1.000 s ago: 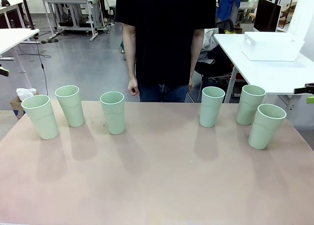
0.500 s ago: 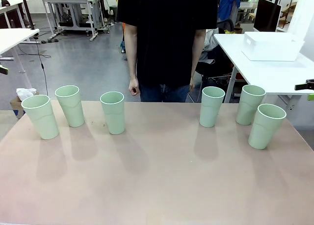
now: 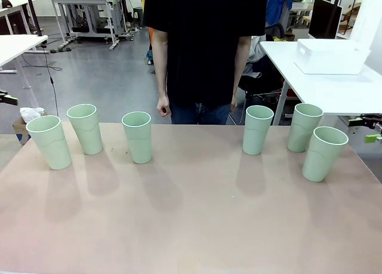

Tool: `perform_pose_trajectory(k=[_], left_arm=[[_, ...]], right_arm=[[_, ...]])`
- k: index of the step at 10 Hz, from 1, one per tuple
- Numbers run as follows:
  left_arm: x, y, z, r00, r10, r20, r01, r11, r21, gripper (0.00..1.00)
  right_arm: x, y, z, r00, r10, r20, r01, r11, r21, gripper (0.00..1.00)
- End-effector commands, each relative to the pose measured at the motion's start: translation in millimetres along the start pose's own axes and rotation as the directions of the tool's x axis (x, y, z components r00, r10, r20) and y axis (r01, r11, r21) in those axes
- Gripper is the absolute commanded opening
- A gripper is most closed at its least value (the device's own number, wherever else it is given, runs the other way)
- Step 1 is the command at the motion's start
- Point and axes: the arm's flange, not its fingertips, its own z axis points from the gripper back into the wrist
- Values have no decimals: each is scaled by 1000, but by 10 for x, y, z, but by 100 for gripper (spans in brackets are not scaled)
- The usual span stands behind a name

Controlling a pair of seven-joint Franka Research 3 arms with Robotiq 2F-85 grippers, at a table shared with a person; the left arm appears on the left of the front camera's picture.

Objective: Stack the cups and store them in the basket.
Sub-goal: Pick up two Reusable plastic cups , one in each hand.

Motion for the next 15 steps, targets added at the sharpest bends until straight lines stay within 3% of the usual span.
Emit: perform_pose_trajectory(k=[1,4,7,12,15], left_arm=[[-75,115,-15,999,-38,19,38,999,14,100],[-353,184,-158,999,-16,44,15,1000,11,100],[-494,168,-245,997,-16,75,16,1000,12,100],[-660,180,-417,996,-9,93,9,1000,5,100],[-756,104,-513,995,16,103,-9,998,-65,100]], right_arm=[[-97,-27,-27,999,30,-21,-29,999,42,100],[-377,-4,-253,999,-30,-30,32,997,74,100],[-549,52,-393,1000,7,-15,-7,999,54,100],[-644,53,-526,999,11,38,-12,1000,27,100],[-635,67,-575,999,10,38,-11,1000,21,100]])
